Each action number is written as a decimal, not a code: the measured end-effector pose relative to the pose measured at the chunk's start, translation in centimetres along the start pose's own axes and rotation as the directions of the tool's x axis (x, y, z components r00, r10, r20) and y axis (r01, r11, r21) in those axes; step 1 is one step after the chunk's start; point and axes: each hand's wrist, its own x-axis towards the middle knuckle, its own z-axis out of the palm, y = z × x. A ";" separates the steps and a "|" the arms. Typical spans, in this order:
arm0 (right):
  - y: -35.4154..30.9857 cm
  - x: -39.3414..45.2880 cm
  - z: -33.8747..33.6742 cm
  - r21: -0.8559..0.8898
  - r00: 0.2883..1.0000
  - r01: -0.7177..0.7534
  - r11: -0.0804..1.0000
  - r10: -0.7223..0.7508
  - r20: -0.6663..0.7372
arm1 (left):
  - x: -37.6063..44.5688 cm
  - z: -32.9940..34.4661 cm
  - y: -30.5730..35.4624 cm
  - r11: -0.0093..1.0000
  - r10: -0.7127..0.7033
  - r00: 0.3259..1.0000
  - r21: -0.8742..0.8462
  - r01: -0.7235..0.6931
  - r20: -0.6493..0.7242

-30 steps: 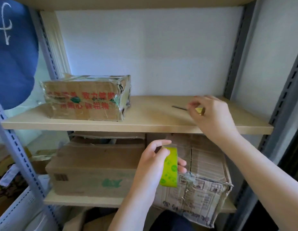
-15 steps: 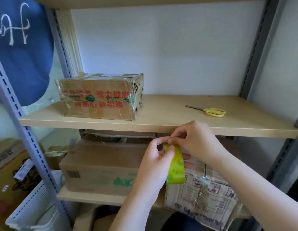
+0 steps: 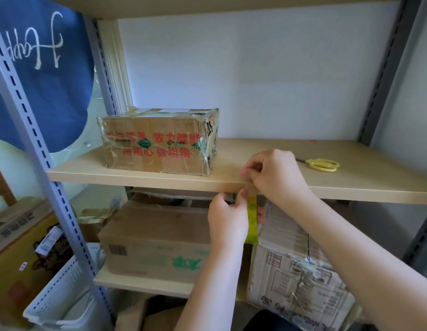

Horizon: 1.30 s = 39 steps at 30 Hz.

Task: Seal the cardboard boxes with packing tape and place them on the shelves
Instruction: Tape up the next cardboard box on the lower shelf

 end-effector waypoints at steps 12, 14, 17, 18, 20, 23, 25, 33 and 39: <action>1.6 2.8 1.4 -0.157 0.988 -0.156 0.975 0.156 -0.010 | 1.3 -0.1 -2.3 0.981 0.162 0.978 0.129 -0.145 -0.129; 2.0 0.3 0.4 -0.126 0.967 -0.019 0.992 -0.014 -0.256 | 0.2 -0.8 -3.6 0.979 0.198 0.940 0.104 -0.175 -0.278; 5.1 -7.7 -1.8 -0.103 0.885 0.219 0.970 -0.243 -0.398 | -0.8 -1.8 -7.5 0.972 0.236 0.909 0.066 -0.227 -0.344; 6.8 -10.7 -2.0 -0.178 0.898 0.215 0.960 -0.266 -0.350 | -1.0 -1.6 -8.9 0.971 0.234 0.932 0.110 -0.211 -0.275; 11.1 -14.5 -1.4 -0.403 0.974 0.116 0.908 -0.184 -0.134 | -0.7 -0.5 -11.7 0.954 0.217 0.969 0.237 -0.185 -0.118; 15.0 -16.1 1.6 -0.589 0.985 0.027 0.808 0.081 0.156 | -1.0 1.7 -13.6 0.967 0.018 0.999 0.253 -0.025 0.030; 15.5 -16.1 3.0 -0.592 0.986 0.013 0.805 0.087 0.140 | -1.3 2.4 -13.9 0.971 -0.134 0.990 0.202 0.124 0.038; 15.8 -16.6 3.3 -0.654 0.970 0.020 0.756 0.143 0.196 | -0.9 3.0 -13.3 0.943 -0.102 0.993 0.325 0.078 0.058; 17.9 -17.6 -1.8 -0.409 0.952 -0.069 0.910 0.183 0.247 | -5.3 3.6 -12.3 0.874 -0.219 0.970 0.464 0.145 0.109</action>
